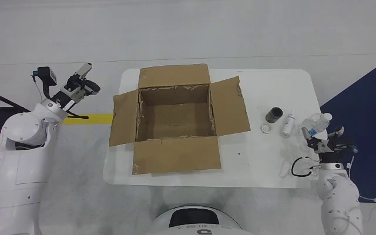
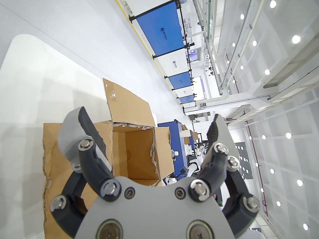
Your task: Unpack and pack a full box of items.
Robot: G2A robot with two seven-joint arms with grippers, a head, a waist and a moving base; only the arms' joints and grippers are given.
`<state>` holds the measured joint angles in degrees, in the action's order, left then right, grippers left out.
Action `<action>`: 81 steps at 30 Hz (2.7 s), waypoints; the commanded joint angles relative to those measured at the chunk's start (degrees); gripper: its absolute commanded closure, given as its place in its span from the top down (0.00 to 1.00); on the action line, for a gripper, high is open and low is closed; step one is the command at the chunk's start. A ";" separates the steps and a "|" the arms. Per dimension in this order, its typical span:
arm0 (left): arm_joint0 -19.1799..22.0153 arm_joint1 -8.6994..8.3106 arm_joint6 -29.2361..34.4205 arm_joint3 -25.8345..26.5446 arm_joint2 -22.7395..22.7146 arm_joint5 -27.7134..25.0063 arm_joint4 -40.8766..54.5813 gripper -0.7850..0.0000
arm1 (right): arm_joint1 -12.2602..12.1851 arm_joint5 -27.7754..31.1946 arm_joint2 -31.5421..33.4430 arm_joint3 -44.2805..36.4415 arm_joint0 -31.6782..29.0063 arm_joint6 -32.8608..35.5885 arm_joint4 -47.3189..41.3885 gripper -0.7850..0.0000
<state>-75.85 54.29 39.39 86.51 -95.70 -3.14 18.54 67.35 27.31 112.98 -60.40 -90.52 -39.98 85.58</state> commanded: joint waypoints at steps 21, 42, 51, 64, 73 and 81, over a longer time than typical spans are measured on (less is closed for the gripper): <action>0.01 0.00 0.00 0.00 0.00 0.00 0.00 1.00 | -2.14 3.73 -2.19 6.02 4.61 -1.03 4.94 0.46; 0.01 0.00 0.00 0.00 0.00 0.00 0.00 1.00 | -3.97 12.93 0.30 10.37 5.23 -7.29 -3.58 0.00; 0.01 0.00 0.00 0.00 0.00 0.00 0.00 1.00 | -4.18 18.17 2.36 8.67 2.68 -7.60 -10.99 0.00; 0.01 0.00 0.00 0.00 0.00 0.00 0.00 1.00 | -3.13 22.99 0.01 7.26 4.00 -5.80 -19.94 0.00; 0.01 0.00 0.00 0.00 0.00 0.00 0.00 1.00 | -0.62 25.93 -10.96 -11.23 3.16 16.04 -42.91 0.00; 0.01 0.00 0.00 0.00 0.00 0.00 0.00 1.00 | 0.38 13.03 -17.17 -33.55 -3.07 27.88 -49.36 0.00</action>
<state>-75.85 54.29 39.39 86.51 -95.70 -3.14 18.54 67.67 41.41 96.14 -91.57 -92.95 -12.51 35.98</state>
